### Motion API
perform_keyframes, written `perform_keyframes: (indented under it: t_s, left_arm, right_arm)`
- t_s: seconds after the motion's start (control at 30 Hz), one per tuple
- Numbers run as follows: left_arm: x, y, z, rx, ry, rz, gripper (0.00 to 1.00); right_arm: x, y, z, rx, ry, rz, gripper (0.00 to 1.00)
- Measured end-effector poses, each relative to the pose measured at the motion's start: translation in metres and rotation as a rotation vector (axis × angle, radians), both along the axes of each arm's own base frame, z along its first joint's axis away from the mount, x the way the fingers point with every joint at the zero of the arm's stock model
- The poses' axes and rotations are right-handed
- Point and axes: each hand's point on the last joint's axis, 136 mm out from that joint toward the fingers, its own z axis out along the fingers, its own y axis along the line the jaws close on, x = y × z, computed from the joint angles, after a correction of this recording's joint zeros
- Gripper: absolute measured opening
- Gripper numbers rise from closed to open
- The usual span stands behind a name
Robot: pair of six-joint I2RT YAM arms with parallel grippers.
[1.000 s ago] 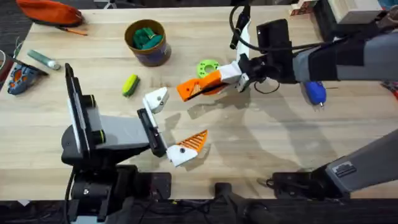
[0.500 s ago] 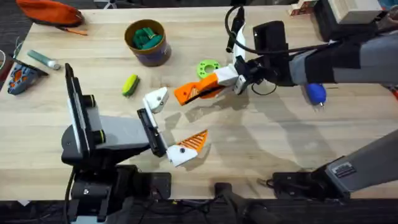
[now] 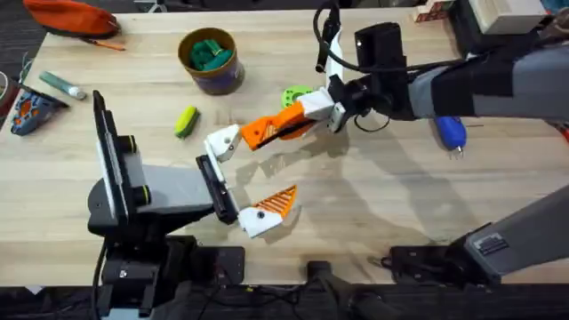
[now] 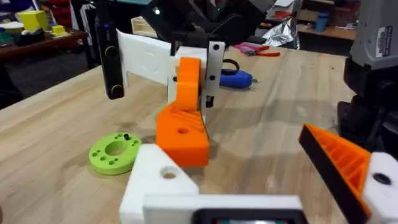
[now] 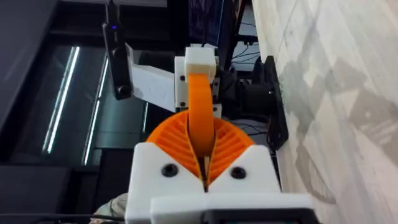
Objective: Pick up the gripper from the table and insert it into the empty holder that is missing its gripper. Then pick up a screw, insert it into the mounting hole, and use the screwdriver to tighten it. Finally, clean up the table by picking up the vegetable and placing it into the bucket.
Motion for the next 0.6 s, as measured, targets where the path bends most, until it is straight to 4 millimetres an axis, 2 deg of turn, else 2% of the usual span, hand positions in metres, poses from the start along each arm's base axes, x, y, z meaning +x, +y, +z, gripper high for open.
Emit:
perform_keyframes:
  t_s: [0.6]
  left_arm:
    - [0.000,0.000,0.000,0.000,0.000,0.003,0.985]
  right_arm:
    - [-0.011,0.008,0.000,-0.006,0.014,0.035,0.004]
